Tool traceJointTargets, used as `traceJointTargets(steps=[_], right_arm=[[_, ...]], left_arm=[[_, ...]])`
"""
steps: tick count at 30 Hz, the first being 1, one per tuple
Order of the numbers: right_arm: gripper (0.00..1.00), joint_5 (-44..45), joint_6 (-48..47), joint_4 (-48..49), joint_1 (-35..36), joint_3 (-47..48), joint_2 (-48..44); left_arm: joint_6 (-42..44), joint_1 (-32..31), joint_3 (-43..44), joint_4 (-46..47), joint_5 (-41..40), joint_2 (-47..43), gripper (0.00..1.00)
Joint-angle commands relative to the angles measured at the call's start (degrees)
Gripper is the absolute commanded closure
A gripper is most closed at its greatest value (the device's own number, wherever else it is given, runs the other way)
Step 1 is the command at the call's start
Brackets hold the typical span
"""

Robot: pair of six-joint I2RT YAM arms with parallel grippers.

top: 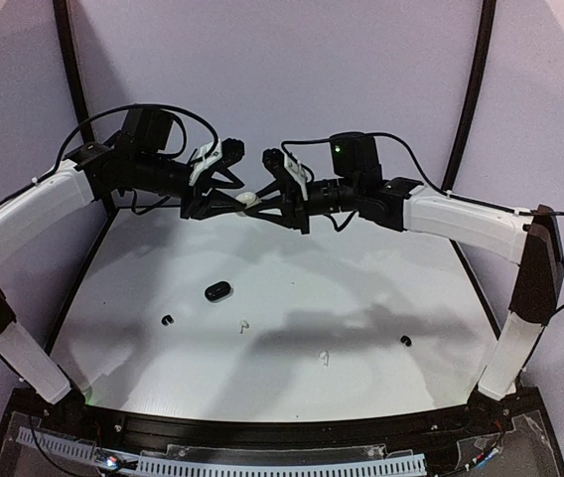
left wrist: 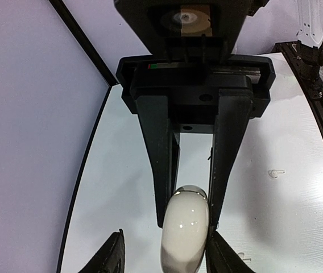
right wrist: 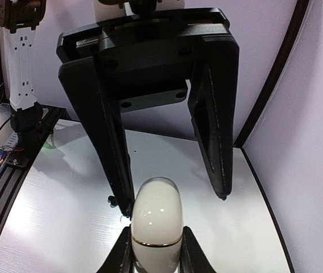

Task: Insert the wireless bluetooth earbuds into the charging case
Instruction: Open the charging case.

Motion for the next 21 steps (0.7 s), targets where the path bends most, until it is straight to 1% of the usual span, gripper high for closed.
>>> traceJointTargets(steps=[1, 3, 5, 6, 7, 8, 10, 12, 14, 16, 18, 19, 20, 21], right_arm=[[1.00, -8.12, 0.40, -6.41, 1.45, -2.29, -1.64], [1.00, -7.99, 0.91, -6.16, 1.39, -2.40, -1.56], [1.00, -8.15, 3.39, -3.83, 0.83, -2.91, -1.83], [1.00, -7.99, 5.59, -0.79, 0.37, -3.57, -2.27], [1.00, -8.10, 9.24, 2.20, -0.44, -4.27, -2.56], [1.00, -9.28, 12.15, 7.43, -1.15, -5.50, -3.21], [1.00, -11.06, 18.43, 15.01, -2.56, -7.72, -4.26], [1.00, -12.66, 22.96, 23.34, -3.71, -9.93, -5.33], [1.00, -13.20, 24.12, 24.40, -3.82, -9.32, -5.38], [1.00, -13.83, 24.39, 24.30, -3.79, -8.16, -5.24], [1.00, -14.39, 24.94, 26.29, -3.77, -8.15, -5.36], [1.00, -14.42, 25.43, 26.68, -3.74, -8.19, -5.39], [1.00, -14.38, 26.37, 27.66, -3.67, -7.87, -5.35], [1.00, -14.36, 26.53, 27.58, -3.67, -7.55, -5.32]], left_arm=[[-0.61, 4.47, 2.45, 8.67, -8.89, -1.16, 0.53], [-0.78, 4.61, 2.97, 8.48, -8.78, -1.02, 0.52], [-0.56, 4.68, 3.52, 6.37, -7.14, -0.64, 0.52], [0.23, 4.68, 3.83, 5.20, -5.97, -0.69, 0.52], [0.75, 4.69, 3.77, 2.34, -3.13, -0.77, 0.52], [1.67, 4.69, 3.19, -0.58, 0.70, -1.16, 0.51], [3.45, 4.69, 2.05, -3.39, 6.31, -2.59, 0.48], [3.99, 4.69, -0.64, -3.57, 10.67, -4.87, 0.45], [3.36, 4.69, -2.01, -2.65, 13.16, -5.75, 0.44], [1.35, 4.69, -2.85, -1.32, 14.18, -6.11, 0.43], [-2.81, 4.62, -3.61, 0.25, 14.57, -5.72, 0.42], [-2.81, 4.56, -3.83, 0.95, 14.64, -5.72, 0.42], [-7.10, 4.30, -4.21, 3.63, 14.97, -5.71, 0.41], [-9.63, 4.10, -4.30, 4.70, 14.93, -5.87, 0.40]])
